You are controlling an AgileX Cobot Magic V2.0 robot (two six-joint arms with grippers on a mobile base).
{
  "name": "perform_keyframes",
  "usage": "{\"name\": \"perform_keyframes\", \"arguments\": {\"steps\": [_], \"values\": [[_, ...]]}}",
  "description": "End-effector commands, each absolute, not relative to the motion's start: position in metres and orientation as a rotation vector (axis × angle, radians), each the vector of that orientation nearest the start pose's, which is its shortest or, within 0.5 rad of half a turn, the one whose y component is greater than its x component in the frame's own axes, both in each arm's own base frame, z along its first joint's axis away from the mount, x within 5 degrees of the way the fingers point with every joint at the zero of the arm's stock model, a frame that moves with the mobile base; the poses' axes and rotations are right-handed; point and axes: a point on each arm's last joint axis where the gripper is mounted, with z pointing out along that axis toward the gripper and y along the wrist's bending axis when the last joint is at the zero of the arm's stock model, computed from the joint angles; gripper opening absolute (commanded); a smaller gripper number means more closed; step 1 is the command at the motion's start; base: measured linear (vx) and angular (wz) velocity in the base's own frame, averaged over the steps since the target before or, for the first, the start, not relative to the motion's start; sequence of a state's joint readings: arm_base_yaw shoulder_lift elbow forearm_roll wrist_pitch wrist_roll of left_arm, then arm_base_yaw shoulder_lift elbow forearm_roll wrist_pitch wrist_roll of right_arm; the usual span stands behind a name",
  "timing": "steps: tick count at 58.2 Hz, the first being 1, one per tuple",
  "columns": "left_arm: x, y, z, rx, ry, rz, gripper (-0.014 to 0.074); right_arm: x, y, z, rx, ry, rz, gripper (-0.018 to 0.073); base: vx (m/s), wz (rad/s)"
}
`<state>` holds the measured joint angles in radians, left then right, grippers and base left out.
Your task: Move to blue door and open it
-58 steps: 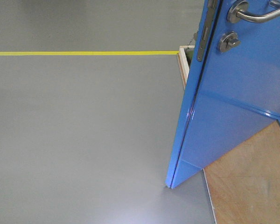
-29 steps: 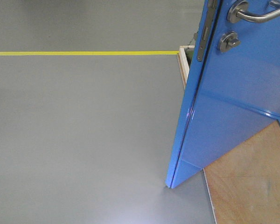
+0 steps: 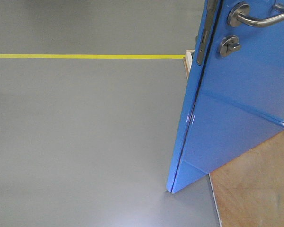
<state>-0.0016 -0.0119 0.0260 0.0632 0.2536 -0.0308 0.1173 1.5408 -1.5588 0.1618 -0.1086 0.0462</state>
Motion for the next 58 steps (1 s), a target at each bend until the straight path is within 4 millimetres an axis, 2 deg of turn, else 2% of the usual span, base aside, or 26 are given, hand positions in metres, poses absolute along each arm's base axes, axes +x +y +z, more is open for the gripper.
{"name": "perform_keyframes", "arguments": {"steps": [1,58], "values": [[0.0544,0.0005,0.1987,0.019,1.636,0.021,0.0073,0.3528,0.0400,0.4970,0.072,1.247,0.258,0.0012,0.16,0.05],[0.0544,0.0005,0.1987,0.019,1.636,0.021,0.0073,0.3532,0.0400,0.4955,0.072,1.252,0.258,0.0012,0.22,0.07]]}}
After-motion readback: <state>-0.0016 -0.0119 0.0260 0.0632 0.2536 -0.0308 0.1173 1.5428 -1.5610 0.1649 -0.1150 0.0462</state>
